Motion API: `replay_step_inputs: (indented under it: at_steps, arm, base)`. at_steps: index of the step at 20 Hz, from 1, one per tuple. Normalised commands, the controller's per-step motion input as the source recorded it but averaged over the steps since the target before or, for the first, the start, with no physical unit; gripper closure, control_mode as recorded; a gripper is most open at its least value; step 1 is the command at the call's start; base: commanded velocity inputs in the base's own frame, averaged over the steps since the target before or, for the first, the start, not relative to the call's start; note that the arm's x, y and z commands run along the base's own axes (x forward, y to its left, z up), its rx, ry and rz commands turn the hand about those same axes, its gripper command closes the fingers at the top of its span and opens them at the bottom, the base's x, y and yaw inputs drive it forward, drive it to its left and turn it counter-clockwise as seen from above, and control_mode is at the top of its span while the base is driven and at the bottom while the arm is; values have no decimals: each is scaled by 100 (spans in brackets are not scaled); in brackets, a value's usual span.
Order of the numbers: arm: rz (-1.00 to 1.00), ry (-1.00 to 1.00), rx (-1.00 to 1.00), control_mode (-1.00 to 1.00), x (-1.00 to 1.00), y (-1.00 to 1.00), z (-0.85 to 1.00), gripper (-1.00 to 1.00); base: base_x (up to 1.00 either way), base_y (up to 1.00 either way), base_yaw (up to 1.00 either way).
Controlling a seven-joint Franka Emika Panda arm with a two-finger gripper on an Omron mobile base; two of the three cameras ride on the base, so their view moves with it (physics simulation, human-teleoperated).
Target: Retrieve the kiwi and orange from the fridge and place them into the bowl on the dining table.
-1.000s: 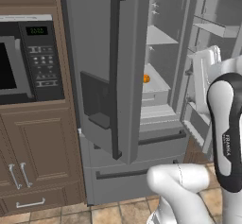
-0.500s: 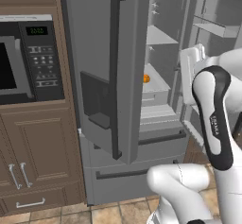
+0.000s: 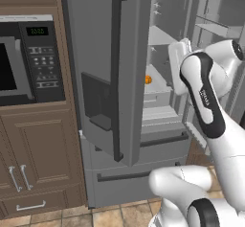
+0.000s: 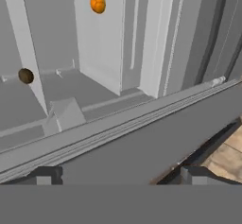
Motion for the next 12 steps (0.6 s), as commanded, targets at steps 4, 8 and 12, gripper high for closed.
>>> replay_step_inputs:
  at_steps: [4, 8, 12]
  arm:
    - [3, -13, -11, -100, 52, 25, 0, -100]
    - [1, -5, -4, -100, 64, 21, 0, -100]
    - [0, -3, -3, -100, 71, 6, 0, -100]
  base:
    - [0, 0, 0]
    - [0, 0, 0]
    - [0, 0, 0]
